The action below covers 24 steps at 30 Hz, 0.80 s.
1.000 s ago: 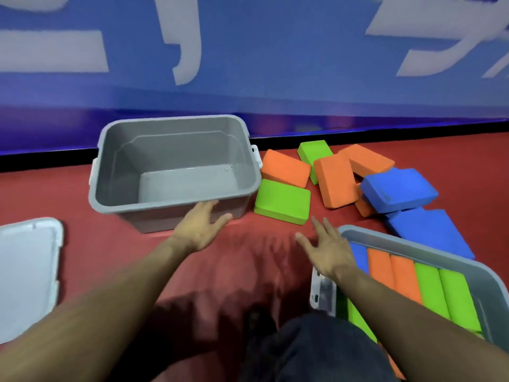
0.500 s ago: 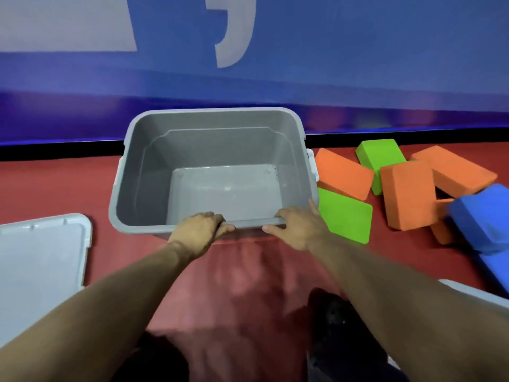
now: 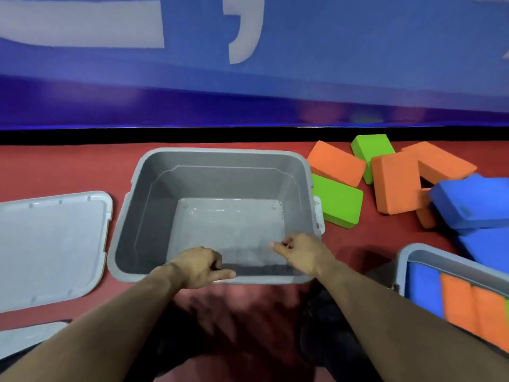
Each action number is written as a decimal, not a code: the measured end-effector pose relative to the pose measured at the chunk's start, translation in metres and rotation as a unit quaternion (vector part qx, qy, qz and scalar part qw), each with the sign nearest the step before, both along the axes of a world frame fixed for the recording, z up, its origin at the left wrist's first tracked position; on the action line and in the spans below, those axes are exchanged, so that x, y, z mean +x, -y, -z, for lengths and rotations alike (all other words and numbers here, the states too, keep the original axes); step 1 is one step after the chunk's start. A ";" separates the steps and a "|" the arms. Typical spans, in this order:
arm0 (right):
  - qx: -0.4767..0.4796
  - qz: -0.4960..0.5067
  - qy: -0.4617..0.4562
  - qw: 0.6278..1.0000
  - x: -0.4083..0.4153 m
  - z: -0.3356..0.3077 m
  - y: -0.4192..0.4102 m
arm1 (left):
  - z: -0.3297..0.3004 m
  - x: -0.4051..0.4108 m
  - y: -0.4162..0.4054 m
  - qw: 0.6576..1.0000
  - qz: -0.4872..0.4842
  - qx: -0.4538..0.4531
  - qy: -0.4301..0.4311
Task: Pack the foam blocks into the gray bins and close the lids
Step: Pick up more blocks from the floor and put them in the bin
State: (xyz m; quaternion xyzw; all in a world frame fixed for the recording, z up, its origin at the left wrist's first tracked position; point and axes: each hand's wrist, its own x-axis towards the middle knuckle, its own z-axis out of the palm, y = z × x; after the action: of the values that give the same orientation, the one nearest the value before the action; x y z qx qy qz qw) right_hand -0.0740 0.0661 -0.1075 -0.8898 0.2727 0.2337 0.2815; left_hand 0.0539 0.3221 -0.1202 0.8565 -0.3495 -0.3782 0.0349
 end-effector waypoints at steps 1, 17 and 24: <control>0.009 0.040 0.033 0.999 -0.001 -0.004 0.009 | -0.004 0.000 0.005 1.000 -0.006 0.011 0.004; 0.011 0.466 0.124 0.876 0.039 0.121 0.266 | 0.038 0.009 0.430 0.915 -0.266 -0.284 -0.106; 0.071 0.540 0.141 0.827 0.082 0.231 0.329 | 0.195 0.104 0.501 0.910 -0.413 0.038 0.004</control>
State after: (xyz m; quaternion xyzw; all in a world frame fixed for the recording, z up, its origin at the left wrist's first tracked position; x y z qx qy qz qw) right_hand 0.0079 -0.2631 -0.3383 -0.6017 0.6494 -0.0651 0.4605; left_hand 0.1582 -0.1788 -0.3155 0.9264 0.0495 -0.3399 0.1545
